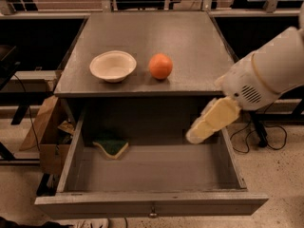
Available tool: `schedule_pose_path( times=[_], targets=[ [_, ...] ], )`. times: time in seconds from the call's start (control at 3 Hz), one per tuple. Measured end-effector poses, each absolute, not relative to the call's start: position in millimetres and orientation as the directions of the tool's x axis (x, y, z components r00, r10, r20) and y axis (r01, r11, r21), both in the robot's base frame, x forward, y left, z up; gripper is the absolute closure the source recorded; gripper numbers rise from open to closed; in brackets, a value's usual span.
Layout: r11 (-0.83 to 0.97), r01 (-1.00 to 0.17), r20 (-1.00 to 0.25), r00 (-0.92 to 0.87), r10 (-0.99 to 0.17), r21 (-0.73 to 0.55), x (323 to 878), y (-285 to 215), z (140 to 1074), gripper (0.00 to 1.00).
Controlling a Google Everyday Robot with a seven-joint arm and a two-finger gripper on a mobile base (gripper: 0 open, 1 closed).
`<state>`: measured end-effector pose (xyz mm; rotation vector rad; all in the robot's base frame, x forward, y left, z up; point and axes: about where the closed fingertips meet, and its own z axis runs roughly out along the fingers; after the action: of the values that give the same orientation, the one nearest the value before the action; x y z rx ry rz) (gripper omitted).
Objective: Pick sponge from top drawer and place on counter
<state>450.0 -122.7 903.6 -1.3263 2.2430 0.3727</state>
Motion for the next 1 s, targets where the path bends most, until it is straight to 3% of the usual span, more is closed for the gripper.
schedule_pose_path(
  times=[0.67, 1.0],
  targets=[
    [0.565, -0.818, -0.690, -0.469, -0.551, 0.105, 456, -43, 880, 0.00],
    [0.564, -0.819, -0.689, -0.469, -0.552, 0.105, 456, -43, 880, 0.00]
  ],
)
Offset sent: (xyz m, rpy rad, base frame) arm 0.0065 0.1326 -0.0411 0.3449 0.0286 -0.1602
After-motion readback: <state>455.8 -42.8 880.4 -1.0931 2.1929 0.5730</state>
